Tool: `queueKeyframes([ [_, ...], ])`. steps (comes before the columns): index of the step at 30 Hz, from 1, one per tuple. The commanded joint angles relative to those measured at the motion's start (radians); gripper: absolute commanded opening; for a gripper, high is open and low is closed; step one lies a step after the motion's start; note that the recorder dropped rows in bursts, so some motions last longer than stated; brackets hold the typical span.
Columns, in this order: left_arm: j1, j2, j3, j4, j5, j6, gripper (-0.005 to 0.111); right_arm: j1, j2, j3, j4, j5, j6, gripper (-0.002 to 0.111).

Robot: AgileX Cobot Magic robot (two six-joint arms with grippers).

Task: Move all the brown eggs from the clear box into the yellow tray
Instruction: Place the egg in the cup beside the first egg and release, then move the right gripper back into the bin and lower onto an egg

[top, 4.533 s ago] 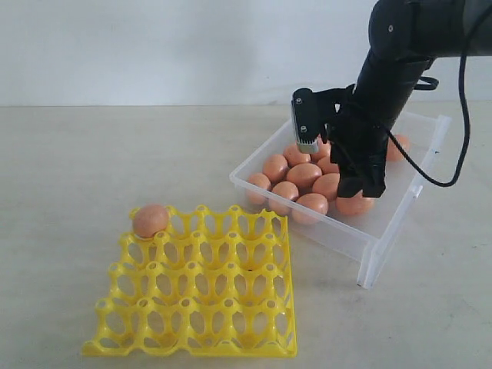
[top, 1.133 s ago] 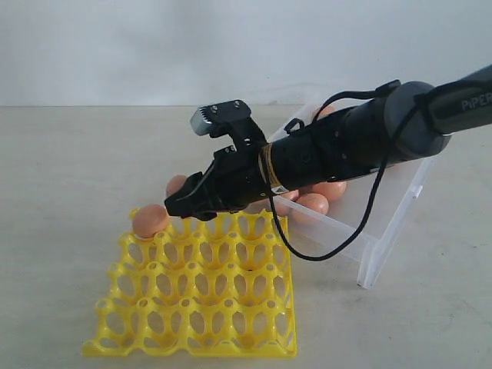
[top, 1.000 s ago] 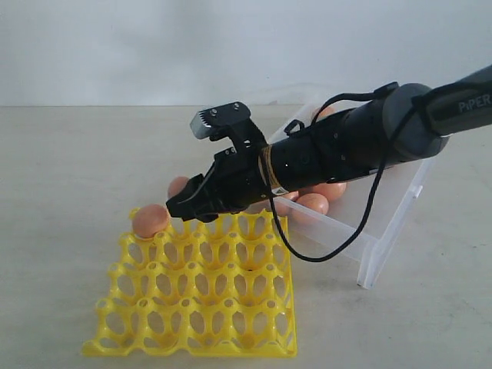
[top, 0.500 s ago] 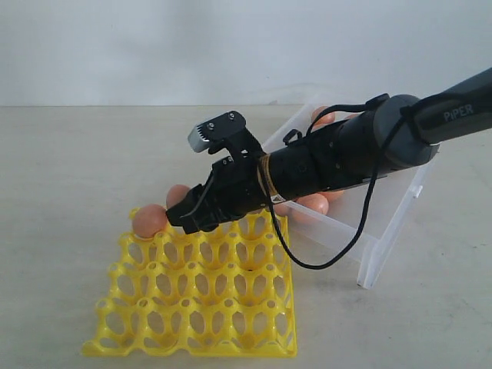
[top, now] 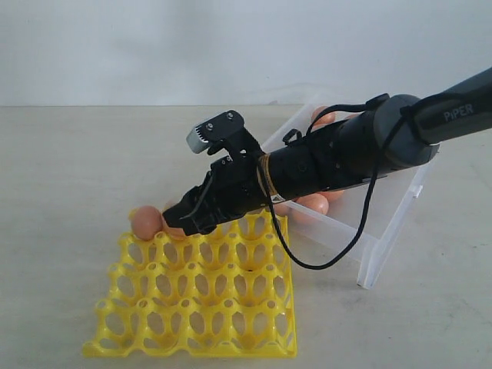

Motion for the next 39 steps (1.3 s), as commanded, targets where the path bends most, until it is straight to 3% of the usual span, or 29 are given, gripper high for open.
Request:
queueKeyframes([
  [1,0.006,-0.003,0.003,-0.001,-0.005,0.001,0.004,0.000,-0.004,-0.004,0.007,-0.009,-0.011,0.055],
  [15,0.006,-0.003,0.003,-0.001,-0.005,0.001,0.004,-0.002,-0.064,-0.004,0.048,0.052,-0.011,0.055],
  [19,0.006,-0.003,0.003,-0.001,-0.005,0.001,0.004,-0.002,-0.157,-0.004,0.048,0.314,-0.014,0.052],
  [22,0.006,-0.003,0.003,-0.001,-0.005,0.001,0.004,-0.002,-0.239,-0.004,0.048,0.608,-0.013,0.052],
  [23,0.006,-0.003,0.003,-0.001,-0.005,0.001,0.004,-0.002,-0.283,-0.004,0.066,0.845,-0.013,0.052],
  [24,0.006,-0.003,0.003,-0.001,-0.005,0.001,0.004,-0.002,-0.298,-0.004,0.085,0.957,-0.026,0.052],
  [25,0.006,-0.003,0.003,-0.001,-0.005,0.001,0.004,-0.007,-0.319,-0.004,0.174,1.120,-0.164,0.052],
  [26,0.006,-0.003,0.003,-0.001,-0.005,0.001,0.004,-0.018,-0.319,-0.004,0.251,1.156,-0.250,0.052],
  [27,0.006,-0.003,0.003,-0.001,-0.005,0.001,0.004,-0.061,-0.313,-0.013,0.445,1.219,-0.468,0.052],
  [30,0.006,-0.003,0.003,-0.001,-0.005,0.001,0.004,-0.253,-0.222,-0.096,0.956,1.328,-0.860,0.052],
  [33,0.006,-0.003,0.003,-0.001,-0.005,0.001,0.004,-0.420,-0.120,-0.265,1.550,1.666,-1.368,0.052],
  [34,0.006,-0.003,0.003,-0.001,-0.005,0.001,0.004,-0.441,-0.105,-0.316,1.724,1.715,-1.444,0.052],
  [36,0.006,-0.003,0.003,-0.001,-0.005,0.001,0.004,-0.446,-0.099,-0.369,1.887,1.697,-1.499,0.052],
  [39,0.006,-0.003,0.003,-0.001,-0.005,0.001,0.004,-0.425,-0.099,-0.391,1.955,1.622,-1.499,0.052],
])
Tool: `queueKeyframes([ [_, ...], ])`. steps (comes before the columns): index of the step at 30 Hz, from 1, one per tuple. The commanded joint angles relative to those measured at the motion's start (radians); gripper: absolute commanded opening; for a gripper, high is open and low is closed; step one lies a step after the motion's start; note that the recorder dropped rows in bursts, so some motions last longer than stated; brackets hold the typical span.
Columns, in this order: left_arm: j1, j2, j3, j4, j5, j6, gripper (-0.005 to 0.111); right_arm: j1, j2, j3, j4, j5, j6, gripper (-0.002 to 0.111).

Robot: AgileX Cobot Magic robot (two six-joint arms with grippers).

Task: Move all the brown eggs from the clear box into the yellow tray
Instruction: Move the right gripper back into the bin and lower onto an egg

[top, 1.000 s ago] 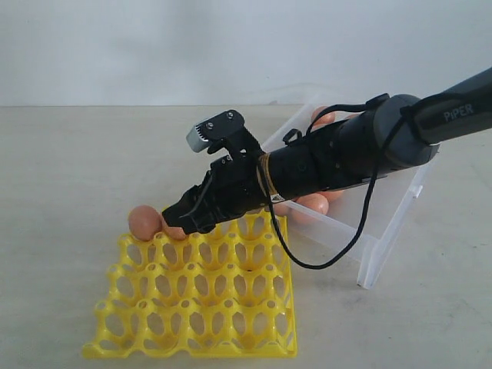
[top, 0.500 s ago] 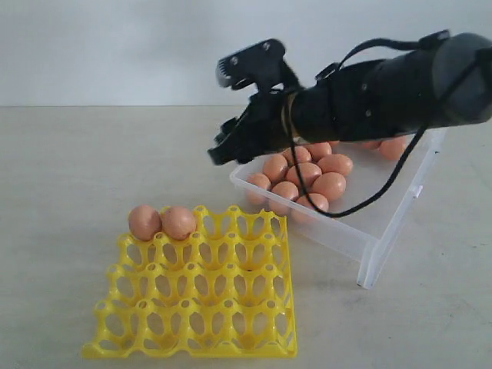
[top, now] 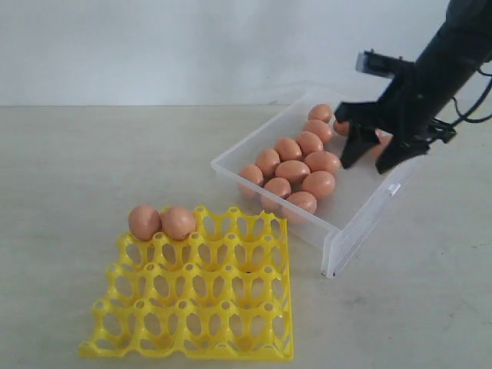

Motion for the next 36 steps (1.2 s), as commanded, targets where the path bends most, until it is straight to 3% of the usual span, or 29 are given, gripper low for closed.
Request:
queueKeyframes([
  [1,0.006,-0.003,0.003,-0.001,-0.005,0.001,0.004,0.024,-0.006,-0.036,0.134,-0.105,-0.046,0.052],
  [9,0.006,-0.003,0.003,-0.001,-0.005,0.001,0.004,0.073,0.002,-0.036,0.134,-0.229,-0.055,0.052],
  [17,0.006,-0.003,0.003,-0.001,-0.005,0.001,0.004,0.084,0.039,-0.038,0.122,-0.220,-0.240,0.052],
  [23,0.006,-0.003,0.003,-0.001,-0.005,0.001,0.004,0.092,0.048,-0.038,0.042,-0.314,-0.253,0.052],
  [31,0.006,-0.003,0.003,-0.001,-0.005,0.001,0.004,0.122,0.100,-0.044,0.006,-0.342,-0.530,0.052],
  [36,0.006,-0.003,0.003,-0.001,-0.005,0.001,0.004,0.124,0.124,-0.044,-0.004,-0.387,-0.570,0.052],
])
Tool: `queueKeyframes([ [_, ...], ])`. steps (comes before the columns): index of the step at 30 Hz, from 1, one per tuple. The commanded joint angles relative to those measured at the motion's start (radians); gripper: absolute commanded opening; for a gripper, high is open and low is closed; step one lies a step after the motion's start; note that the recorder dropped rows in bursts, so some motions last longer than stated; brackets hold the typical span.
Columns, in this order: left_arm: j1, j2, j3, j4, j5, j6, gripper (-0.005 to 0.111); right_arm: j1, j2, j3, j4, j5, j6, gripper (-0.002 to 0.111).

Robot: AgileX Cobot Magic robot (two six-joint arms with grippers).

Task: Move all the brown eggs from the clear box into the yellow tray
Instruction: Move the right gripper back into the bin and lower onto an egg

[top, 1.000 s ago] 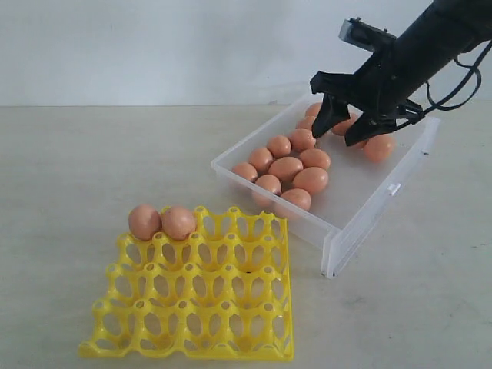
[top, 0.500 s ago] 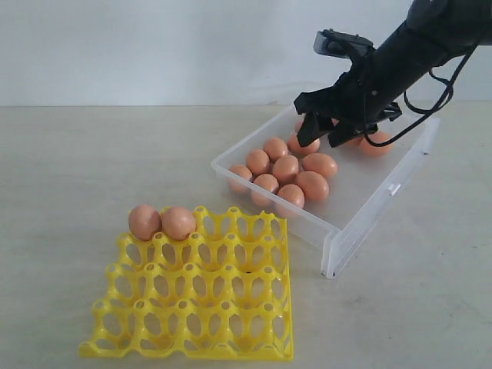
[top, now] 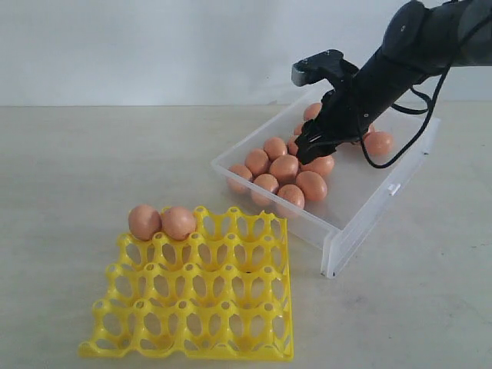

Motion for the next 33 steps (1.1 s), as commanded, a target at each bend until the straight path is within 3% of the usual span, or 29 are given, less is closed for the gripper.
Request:
queueKeyframes([
  [1,0.006,-0.003,0.003,-0.001,-0.005,0.001,0.004,0.002,0.018,-0.011,-0.035,-0.050,-0.042,0.052],
  [11,0.006,-0.003,0.003,-0.001,-0.005,0.001,0.004,0.002,0.052,-0.011,-0.061,-0.133,-0.003,0.052],
  [16,0.006,-0.003,0.003,-0.001,-0.005,0.001,0.004,0.002,0.056,-0.011,-0.050,-0.196,0.310,0.052],
  [33,0.006,-0.003,0.003,-0.001,-0.005,0.001,0.004,0.002,0.112,-0.011,-0.052,-0.148,0.719,0.052],
])
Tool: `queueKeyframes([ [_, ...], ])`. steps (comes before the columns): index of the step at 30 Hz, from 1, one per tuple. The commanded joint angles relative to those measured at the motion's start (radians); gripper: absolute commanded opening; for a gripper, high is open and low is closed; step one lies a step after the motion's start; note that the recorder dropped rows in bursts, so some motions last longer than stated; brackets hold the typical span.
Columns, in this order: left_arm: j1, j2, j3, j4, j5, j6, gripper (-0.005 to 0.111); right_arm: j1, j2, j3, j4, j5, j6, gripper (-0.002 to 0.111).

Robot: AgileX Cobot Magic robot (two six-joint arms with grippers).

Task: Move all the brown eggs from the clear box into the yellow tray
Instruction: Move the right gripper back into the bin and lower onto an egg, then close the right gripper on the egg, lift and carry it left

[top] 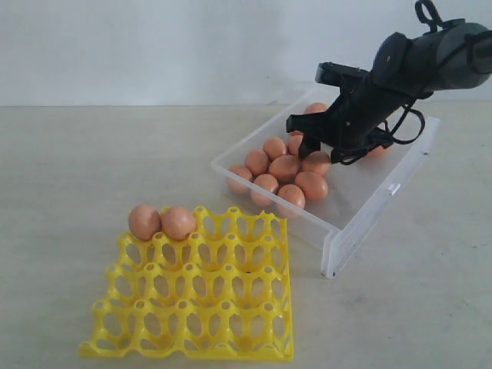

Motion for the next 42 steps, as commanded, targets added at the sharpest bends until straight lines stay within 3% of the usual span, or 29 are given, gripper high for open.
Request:
queueKeyframes([
  [1,0.006,-0.003,0.003,-0.001,-0.005,0.001,0.004,0.002,0.028,-0.005,-0.003,0.017,0.056,0.052],
  [8,0.006,-0.003,0.003,-0.001,-0.005,0.001,0.004,0.002,0.062,-0.005,0.001,-0.031,0.069,0.048],
  [14,0.006,-0.003,0.003,-0.001,-0.005,0.001,0.004,0.002,0.062,-0.005,-0.001,-0.056,0.072,0.000],
  [26,0.006,-0.003,0.003,-0.001,-0.005,0.001,0.004,0.002,-0.093,0.069,0.002,-0.125,0.113,0.000],
  [31,0.006,-0.003,0.003,-0.001,-0.005,0.001,0.004,0.047,-0.311,0.410,0.006,-0.469,0.245,0.000],
  [36,0.006,-0.003,0.003,-0.001,-0.005,0.001,0.004,0.212,-0.561,0.827,-0.085,-0.980,0.229,0.000],
  [39,0.006,-0.003,0.003,-0.001,-0.005,0.001,0.004,0.305,-0.648,0.964,-0.265,-1.227,0.207,0.000],
  [42,0.006,-0.003,0.003,-0.001,-0.005,0.001,0.004,0.368,-0.695,0.997,-0.291,-1.329,0.213,0.000],
])
